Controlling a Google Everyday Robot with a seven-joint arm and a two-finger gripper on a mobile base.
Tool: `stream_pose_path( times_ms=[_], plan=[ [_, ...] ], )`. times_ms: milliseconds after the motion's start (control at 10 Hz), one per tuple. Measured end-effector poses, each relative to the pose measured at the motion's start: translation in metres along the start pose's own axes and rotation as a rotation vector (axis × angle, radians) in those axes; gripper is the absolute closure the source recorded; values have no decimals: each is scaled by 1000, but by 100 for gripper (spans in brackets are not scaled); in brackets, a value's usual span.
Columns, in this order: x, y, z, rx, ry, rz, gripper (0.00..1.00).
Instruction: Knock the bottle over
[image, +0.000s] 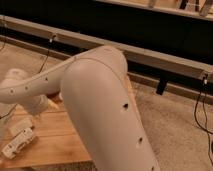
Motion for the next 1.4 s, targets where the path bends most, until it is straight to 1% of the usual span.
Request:
stream_pose_path(
  times_ms=[100, 300, 500, 1400],
  plan=[
    [-1, -3, -2, 2, -5, 5, 35],
    [0, 2, -2, -4, -3, 0, 35],
    [0, -1, -2, -2, -3, 5, 35],
    [0, 0, -1, -1, -3, 1, 35]
  ],
)
